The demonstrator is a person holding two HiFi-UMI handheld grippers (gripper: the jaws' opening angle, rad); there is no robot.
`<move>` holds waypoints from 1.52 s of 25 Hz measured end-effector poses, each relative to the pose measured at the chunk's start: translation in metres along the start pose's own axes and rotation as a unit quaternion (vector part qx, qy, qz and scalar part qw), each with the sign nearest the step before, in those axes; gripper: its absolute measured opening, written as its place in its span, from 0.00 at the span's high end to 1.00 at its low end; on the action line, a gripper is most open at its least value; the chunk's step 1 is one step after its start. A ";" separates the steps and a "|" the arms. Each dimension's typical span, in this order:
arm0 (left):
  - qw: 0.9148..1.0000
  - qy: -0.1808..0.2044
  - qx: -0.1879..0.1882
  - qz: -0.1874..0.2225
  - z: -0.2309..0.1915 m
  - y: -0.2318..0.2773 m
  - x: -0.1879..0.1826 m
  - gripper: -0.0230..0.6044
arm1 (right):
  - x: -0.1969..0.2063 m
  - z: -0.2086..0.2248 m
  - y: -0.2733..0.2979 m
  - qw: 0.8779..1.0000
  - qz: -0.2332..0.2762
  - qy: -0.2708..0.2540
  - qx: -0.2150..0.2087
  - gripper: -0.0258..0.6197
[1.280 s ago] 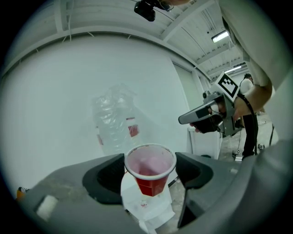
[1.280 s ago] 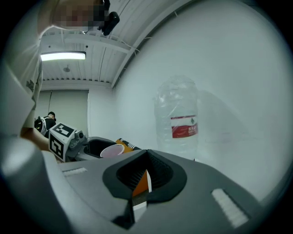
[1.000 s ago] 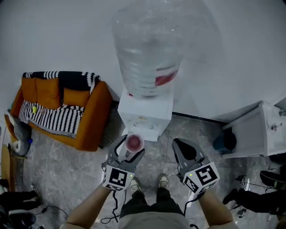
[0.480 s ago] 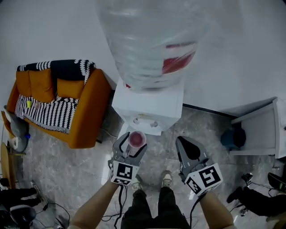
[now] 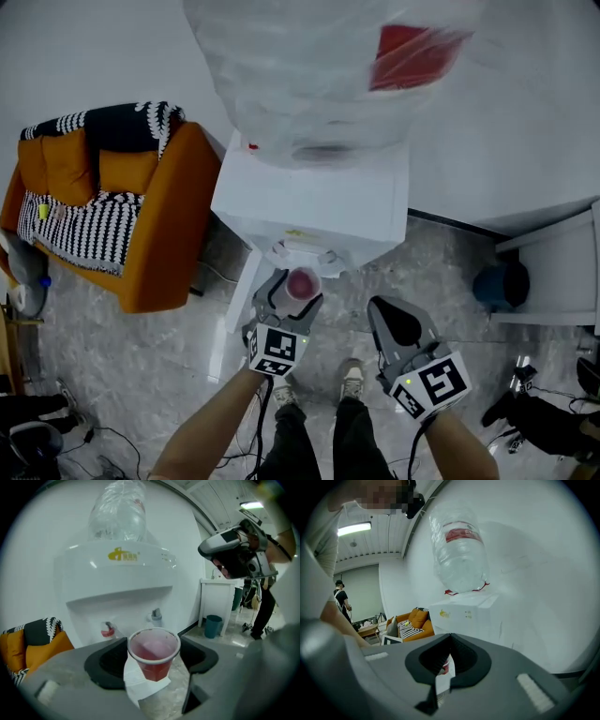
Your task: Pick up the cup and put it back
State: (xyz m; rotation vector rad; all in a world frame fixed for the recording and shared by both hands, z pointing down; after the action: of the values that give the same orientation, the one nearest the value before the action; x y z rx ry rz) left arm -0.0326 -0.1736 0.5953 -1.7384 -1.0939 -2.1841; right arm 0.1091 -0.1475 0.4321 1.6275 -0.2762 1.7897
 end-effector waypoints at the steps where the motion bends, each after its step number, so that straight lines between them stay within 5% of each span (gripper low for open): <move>1: 1.000 0.002 0.003 -0.002 0.002 0.008 0.007 0.39 | 0.009 0.002 0.004 1.000 -0.001 -0.002 -0.001 0.96; 15: 1.000 0.008 0.011 0.010 0.015 0.073 0.066 0.39 | 0.072 0.025 0.057 1.000 -0.010 0.017 -0.005 0.96; 26: 0.998 -0.046 0.011 0.046 0.019 0.114 0.076 0.39 | 0.121 0.052 0.071 0.999 -0.047 0.019 -0.009 0.96; 38: 0.998 -0.066 -0.005 0.021 0.016 0.128 0.096 0.39 | 0.132 0.063 0.078 0.998 -0.067 0.010 -0.013 0.96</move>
State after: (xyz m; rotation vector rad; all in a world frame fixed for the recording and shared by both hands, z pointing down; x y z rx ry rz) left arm 0.0164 -0.2270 0.7390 -1.9153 -1.0656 -2.0797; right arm 0.1144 -0.1965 0.5904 1.5721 -0.1753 1.6926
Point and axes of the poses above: the fingertips, and each gripper's own axes: y forward along the fingers, z to its right, x out of its underside, the point moved 4 cm from there along -y, backward along the fingers, and after that the axes turned 3 degrees about z, right-handed, at the moved point
